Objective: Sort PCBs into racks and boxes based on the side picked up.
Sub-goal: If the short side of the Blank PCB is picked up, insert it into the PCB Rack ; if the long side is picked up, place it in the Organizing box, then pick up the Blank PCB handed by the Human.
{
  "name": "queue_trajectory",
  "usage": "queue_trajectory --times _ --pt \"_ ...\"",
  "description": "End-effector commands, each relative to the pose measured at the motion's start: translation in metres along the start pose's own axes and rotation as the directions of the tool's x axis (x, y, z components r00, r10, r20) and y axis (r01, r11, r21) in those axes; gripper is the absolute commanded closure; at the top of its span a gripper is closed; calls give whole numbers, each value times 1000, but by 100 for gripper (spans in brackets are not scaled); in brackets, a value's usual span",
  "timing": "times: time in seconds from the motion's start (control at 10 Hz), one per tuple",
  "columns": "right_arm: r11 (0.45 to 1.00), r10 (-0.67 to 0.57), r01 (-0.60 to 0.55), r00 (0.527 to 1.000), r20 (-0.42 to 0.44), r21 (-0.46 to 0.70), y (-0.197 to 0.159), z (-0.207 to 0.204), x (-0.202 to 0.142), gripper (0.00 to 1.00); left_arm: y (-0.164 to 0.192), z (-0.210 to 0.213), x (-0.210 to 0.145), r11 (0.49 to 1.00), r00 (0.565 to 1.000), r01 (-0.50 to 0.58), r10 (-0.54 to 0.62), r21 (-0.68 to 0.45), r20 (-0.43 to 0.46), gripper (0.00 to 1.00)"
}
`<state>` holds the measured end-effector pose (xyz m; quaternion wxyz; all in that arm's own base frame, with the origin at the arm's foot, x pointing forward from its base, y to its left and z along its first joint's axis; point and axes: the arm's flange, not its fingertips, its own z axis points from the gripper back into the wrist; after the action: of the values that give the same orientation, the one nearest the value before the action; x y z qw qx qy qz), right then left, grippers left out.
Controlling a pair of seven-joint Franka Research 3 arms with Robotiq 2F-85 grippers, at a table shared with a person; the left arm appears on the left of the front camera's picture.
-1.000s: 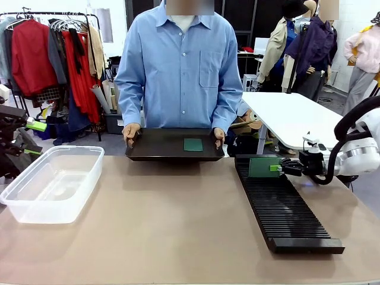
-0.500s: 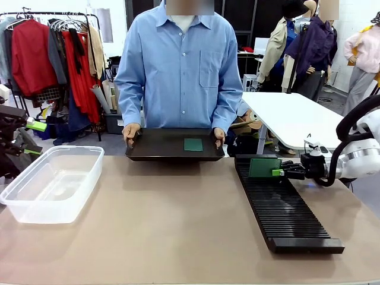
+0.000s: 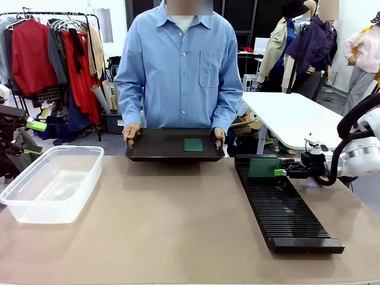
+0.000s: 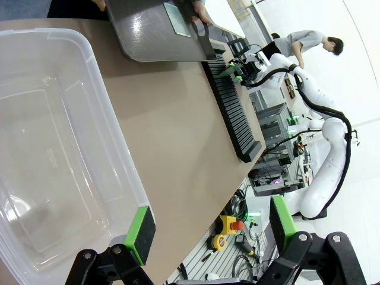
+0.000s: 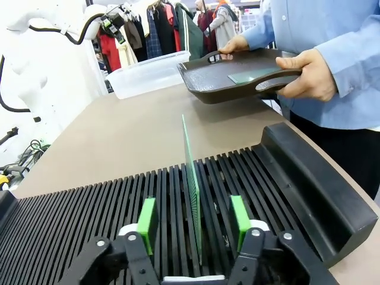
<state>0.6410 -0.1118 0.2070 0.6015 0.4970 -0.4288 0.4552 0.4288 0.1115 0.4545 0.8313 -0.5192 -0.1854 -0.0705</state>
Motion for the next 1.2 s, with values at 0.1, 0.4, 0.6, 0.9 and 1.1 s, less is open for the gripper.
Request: queue_trajectory --times 0.1,0.4,0.6,0.9,1.1 --pt "1000 -17 17 1000 -22 2 4 -1 8 0 -3 1 1 1000 1000 -10 10 4 2 0" --pt "1000 2 -2 1000 -2 0 0 1 3 0 -3 1 1 1000 1000 -10 10 4 2 0" --pt "1000 2 -2 1000 -2 0 0 1 3 0 -3 1 1 1000 1000 -10 10 4 2 0" --pt "1000 2 -2 1000 -2 0 0 1 3 0 -3 1 1 1000 1000 -10 10 4 2 0" --pt "1000 2 -2 1000 -2 0 0 1 3 0 -3 1 1 1000 1000 -10 10 4 2 0"
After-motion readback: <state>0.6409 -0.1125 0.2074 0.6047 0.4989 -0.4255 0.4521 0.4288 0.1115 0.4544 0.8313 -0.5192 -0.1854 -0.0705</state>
